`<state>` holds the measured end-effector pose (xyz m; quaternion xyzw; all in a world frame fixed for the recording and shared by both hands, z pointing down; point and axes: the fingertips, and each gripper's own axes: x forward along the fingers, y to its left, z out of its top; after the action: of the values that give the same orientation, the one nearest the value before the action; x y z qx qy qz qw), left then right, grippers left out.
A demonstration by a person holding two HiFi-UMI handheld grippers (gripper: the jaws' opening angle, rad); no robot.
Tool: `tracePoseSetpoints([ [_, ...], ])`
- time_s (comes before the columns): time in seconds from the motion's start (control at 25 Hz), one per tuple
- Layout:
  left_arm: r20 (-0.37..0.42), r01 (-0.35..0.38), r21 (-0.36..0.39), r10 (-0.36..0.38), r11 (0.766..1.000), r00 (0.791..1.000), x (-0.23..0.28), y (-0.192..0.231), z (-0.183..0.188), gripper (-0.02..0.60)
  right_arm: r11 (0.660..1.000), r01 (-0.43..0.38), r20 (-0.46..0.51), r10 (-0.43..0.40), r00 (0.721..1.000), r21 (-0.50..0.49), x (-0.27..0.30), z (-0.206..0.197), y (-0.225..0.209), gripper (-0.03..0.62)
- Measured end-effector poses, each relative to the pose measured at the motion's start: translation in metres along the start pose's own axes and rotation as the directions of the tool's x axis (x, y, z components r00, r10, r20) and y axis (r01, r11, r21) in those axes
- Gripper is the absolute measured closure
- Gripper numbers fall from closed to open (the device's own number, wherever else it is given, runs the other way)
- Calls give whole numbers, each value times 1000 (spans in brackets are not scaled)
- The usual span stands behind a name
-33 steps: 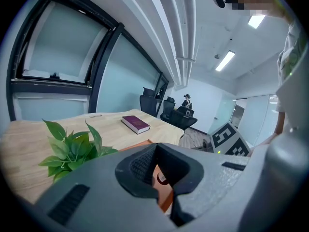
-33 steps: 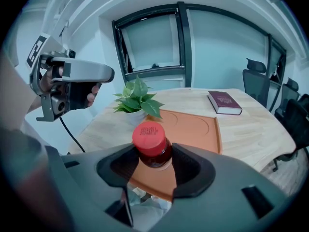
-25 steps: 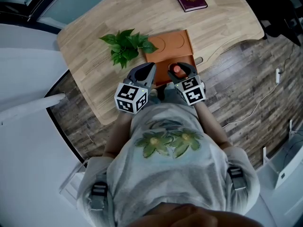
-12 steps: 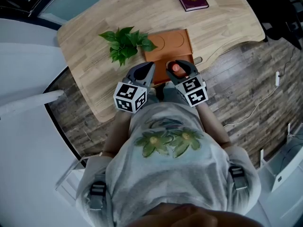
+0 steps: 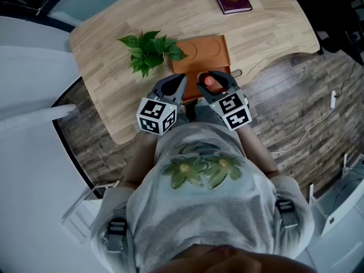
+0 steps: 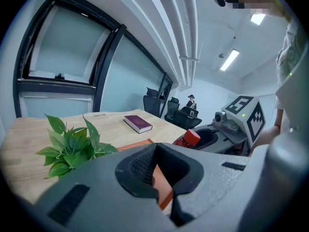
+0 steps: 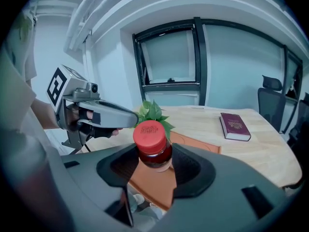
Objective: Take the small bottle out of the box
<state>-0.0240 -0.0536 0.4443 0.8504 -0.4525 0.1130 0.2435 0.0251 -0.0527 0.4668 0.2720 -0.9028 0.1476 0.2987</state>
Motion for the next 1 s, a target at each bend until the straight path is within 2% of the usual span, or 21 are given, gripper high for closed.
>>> tracePoseSetpoints([
  [0.52,29,-68,-32,69,997,997,14,-8,-5,574,995,-74,45,78,996,-70,-17,14,-6,381],
  [1.0,47,-124,-47,126,991,991,23,-15,-3,574,990,-111,78,118,990,-88,-33,18,-16,381],
])
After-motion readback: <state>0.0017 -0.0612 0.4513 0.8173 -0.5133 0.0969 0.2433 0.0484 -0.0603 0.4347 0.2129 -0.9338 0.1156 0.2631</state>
